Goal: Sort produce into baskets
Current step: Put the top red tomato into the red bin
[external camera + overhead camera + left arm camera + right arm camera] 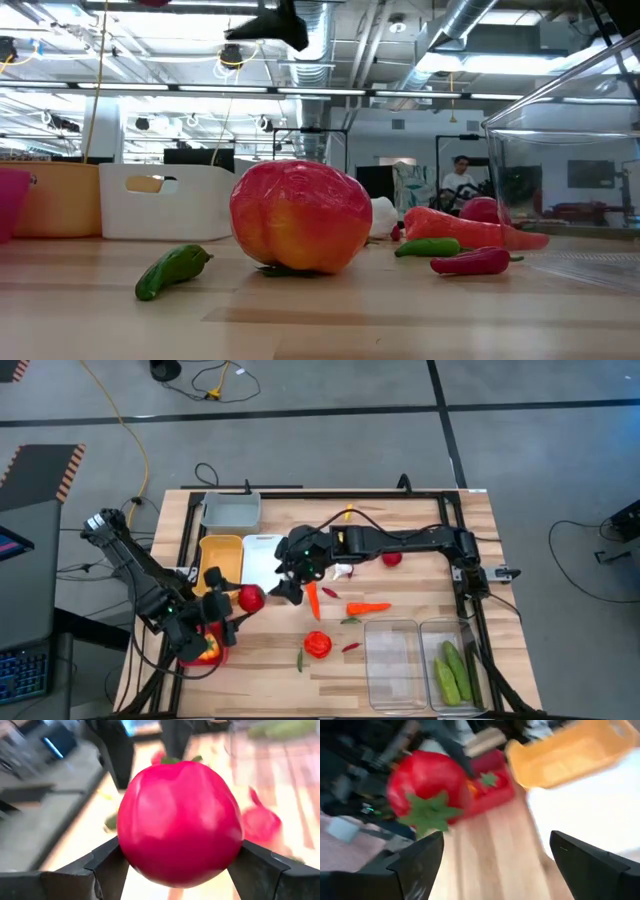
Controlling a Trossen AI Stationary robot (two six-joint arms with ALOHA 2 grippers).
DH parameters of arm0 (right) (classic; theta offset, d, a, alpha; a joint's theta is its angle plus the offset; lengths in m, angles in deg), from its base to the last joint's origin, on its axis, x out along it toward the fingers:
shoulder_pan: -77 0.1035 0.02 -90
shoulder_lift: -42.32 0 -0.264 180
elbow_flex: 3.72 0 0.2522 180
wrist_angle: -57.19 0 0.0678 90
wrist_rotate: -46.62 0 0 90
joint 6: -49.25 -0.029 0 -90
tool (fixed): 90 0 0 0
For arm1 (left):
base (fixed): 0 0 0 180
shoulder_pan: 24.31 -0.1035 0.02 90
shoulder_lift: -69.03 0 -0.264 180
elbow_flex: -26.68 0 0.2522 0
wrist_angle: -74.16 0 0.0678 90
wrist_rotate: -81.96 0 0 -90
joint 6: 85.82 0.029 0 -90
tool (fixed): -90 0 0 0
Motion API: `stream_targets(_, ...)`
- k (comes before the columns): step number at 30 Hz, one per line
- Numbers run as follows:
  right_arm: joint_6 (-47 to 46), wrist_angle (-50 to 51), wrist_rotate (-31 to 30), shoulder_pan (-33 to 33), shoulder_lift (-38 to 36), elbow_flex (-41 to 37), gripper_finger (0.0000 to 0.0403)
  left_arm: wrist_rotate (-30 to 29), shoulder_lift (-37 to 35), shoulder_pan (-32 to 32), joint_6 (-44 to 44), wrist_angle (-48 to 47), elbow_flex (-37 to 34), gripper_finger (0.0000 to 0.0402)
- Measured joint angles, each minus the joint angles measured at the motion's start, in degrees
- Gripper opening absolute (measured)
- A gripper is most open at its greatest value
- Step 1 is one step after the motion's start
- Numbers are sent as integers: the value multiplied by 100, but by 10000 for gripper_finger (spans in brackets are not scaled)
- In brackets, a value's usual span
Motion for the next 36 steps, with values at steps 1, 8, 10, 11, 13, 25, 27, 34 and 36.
stream_targets(1,4,138,-47,-8,-24,0,389,169,0,0,-139,-91,0,277)
stream_targets(8,293,946,-129,-16,-68,0,389,2010,0,-2,-1480,-1200,0,277)
stream_targets(10,308,1214,-288,-37,-78,0,389,2688,0,-2,-1946,-1600,0,277)
stream_targets(11,317,1329,-387,-51,-76,0,389,3008,0,-2,-2204,-1819,0,277)
stream_targets(13,325,1467,-536,-83,-76,0,389,3531,-2,0,-2633,-2111,-39,277)
stream_targets(25,325,1575,-604,-154,-76,0,389,5588,-2,177,-4077,-2450,-919,277)
stream_targets(27,323,1578,-604,-153,-76,0,389,5797,-2,184,-4223,-2481,-1032,277)
stream_targets(34,319,1575,-602,-149,-76,0,389,6503,-2,184,-4437,-2544,-1398,277)
stream_targets(36,316,1575,-602,-149,-76,0,389,6514,-2,182,-4437,-2531,-1455,278)
